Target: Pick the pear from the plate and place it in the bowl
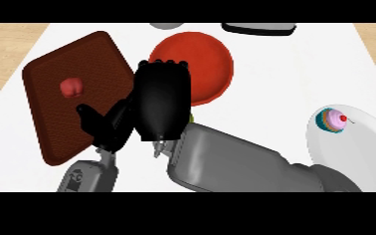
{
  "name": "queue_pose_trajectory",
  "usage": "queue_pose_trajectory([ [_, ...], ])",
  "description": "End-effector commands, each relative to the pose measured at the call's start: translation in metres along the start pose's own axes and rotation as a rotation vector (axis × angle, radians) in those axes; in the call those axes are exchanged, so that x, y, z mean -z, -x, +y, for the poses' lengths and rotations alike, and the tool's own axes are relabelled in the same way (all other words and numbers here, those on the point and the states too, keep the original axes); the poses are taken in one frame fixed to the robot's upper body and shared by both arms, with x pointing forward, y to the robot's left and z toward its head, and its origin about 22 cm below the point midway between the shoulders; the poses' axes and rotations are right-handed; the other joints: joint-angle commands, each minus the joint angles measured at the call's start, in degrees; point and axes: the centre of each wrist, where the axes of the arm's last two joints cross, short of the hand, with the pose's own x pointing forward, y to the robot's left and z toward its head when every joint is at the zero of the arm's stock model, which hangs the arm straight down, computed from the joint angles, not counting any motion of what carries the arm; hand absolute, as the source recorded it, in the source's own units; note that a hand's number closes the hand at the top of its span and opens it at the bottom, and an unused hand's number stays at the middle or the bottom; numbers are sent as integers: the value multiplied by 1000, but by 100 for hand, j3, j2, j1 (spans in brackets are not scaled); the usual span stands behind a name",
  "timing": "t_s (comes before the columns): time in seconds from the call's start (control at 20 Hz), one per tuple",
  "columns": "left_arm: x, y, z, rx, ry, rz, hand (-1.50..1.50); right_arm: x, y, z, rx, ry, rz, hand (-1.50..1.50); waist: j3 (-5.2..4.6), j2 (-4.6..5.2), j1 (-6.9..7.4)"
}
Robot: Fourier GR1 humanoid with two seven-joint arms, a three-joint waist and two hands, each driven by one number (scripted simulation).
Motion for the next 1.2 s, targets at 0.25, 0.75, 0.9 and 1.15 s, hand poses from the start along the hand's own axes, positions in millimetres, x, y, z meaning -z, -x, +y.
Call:
queue_pose_trajectory([
  [0.25,1,1,3,2,-21,-3,0,19,-29,-42,74,114,235,150,3,50,-145],
  [0.75,-3,-2,6,-15,-26,-21,0,62,-18,-28,131,129,304,150,15,105,-246],
  [0.9,-7,-4,7,-6,-42,-28,0,89,-5,-23,121,151,302,150,18,122,-293],
  [1.15,-14,-2,6,11,-52,-35,0,118,28,19,38,159,316,150,20,139,-292],
])
